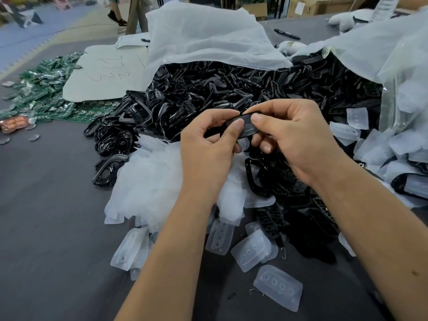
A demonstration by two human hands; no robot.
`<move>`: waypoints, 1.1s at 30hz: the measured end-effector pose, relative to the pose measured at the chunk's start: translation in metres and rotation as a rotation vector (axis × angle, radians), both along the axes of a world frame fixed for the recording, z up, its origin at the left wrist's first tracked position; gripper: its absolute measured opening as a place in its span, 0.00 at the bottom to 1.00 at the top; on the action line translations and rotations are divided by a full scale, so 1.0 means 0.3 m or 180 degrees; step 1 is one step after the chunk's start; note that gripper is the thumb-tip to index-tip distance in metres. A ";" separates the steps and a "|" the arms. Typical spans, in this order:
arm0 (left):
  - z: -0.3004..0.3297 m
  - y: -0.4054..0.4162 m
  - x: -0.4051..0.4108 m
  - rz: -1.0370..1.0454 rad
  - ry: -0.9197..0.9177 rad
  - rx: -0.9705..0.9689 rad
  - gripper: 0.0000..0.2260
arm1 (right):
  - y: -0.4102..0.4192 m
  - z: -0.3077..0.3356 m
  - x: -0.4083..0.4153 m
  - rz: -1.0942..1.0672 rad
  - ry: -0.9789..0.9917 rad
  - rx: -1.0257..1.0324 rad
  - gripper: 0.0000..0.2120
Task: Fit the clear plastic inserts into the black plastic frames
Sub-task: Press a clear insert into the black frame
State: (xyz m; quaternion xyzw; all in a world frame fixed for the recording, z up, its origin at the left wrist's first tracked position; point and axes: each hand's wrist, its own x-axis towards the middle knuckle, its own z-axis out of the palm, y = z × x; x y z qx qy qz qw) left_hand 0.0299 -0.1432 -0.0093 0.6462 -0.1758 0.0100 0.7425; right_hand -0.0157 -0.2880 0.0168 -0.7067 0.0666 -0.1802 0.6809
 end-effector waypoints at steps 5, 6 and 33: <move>0.004 0.003 -0.007 0.0131 -0.0299 0.0389 0.05 | -0.008 -0.002 -0.004 -0.0034 0.0083 -0.0169 0.08; 0.002 0.000 -0.009 0.0207 -0.0438 0.0578 0.05 | -0.011 -0.001 -0.006 -0.0031 0.0100 -0.0232 0.09; -0.003 0.001 -0.002 -0.0227 -0.0150 0.0613 0.08 | -0.039 -0.010 -0.003 0.0049 0.0120 -0.0541 0.08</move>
